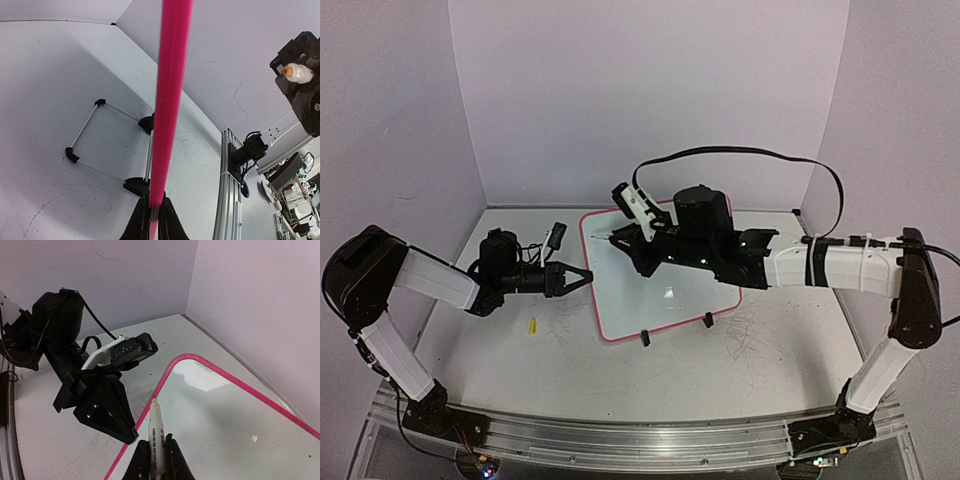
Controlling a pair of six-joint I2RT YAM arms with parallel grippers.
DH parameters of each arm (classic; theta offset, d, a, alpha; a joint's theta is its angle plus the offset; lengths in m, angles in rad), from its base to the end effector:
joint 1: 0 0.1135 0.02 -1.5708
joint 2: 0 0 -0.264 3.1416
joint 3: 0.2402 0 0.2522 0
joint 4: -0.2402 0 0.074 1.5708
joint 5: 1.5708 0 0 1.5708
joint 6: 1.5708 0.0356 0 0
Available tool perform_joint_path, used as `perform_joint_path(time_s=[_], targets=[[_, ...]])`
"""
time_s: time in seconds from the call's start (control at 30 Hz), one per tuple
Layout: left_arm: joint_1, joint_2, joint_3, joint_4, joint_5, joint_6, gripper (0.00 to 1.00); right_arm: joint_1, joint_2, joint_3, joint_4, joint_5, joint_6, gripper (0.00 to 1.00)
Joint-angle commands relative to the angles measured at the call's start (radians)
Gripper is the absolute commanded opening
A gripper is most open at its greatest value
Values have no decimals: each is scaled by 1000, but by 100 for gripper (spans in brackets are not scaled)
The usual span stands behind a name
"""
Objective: Write a sentence on the whiteboard
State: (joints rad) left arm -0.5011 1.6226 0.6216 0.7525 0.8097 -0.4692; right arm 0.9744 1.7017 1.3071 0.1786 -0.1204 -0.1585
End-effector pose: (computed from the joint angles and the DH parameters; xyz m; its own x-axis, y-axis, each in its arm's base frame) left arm 0.2611 -0.1724 0.1790 -0.6206 -0.0157 -0.7840 0.7470 0.2922 -0.5971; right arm 0.2270 0.3420 0.3130 0.0212 -0.2478 -0.9686 -0.8951 0.4268 -0.1287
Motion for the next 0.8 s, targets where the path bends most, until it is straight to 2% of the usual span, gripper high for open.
perform_joint_path(time_s=[0.0,0.2,0.77], targets=[[-3,-10,39,27,18,-9,0,20,25,45,15,23,-33,0],[-2,-13,41,24,21,-8,0,24,40,48,17,101,-25,0],[-2,-14,45,18,23,-5,0,23,85,76,28,109,-26,0]])
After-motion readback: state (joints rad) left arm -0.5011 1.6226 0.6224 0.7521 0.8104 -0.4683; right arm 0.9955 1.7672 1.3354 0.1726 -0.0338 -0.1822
